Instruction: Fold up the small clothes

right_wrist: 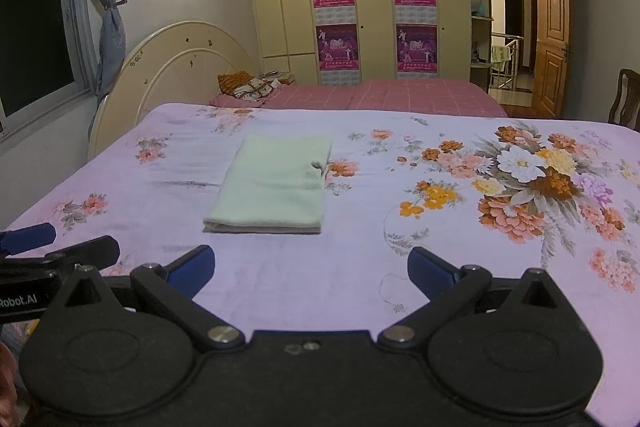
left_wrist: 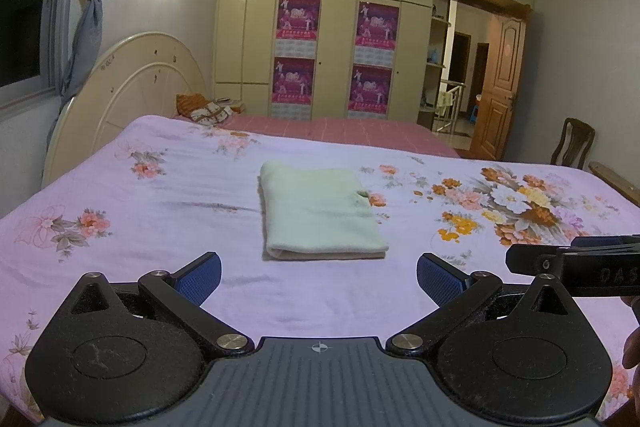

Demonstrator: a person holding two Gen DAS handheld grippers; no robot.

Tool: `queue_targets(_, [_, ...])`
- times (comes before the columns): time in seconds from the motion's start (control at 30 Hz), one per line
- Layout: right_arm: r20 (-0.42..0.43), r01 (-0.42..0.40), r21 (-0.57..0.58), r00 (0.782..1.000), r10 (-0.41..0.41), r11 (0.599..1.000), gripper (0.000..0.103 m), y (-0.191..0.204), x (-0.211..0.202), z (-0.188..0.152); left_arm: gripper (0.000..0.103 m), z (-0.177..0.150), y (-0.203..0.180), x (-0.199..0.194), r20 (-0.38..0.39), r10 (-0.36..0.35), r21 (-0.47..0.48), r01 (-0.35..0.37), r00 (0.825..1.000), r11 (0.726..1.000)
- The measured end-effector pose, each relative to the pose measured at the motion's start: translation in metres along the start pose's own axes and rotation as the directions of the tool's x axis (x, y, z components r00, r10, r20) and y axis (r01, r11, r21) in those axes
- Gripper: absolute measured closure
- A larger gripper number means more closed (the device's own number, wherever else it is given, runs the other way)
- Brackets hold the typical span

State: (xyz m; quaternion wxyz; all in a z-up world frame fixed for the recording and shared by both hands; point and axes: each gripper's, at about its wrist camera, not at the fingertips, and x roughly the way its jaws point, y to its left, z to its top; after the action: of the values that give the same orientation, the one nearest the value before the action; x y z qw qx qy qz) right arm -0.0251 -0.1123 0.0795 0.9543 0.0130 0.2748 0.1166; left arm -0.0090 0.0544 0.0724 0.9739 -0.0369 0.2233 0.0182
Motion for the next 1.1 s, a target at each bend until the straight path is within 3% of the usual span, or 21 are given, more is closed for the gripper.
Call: queue_targets(1.1, [-0.008,-0.004,-0.004,1.000,0.004,1.000,0.001,-0.002,0.006,0.002,0.000,0.000,0.000,0.010,-0.009,-0.012,0.018,0.012,1.000,1.000])
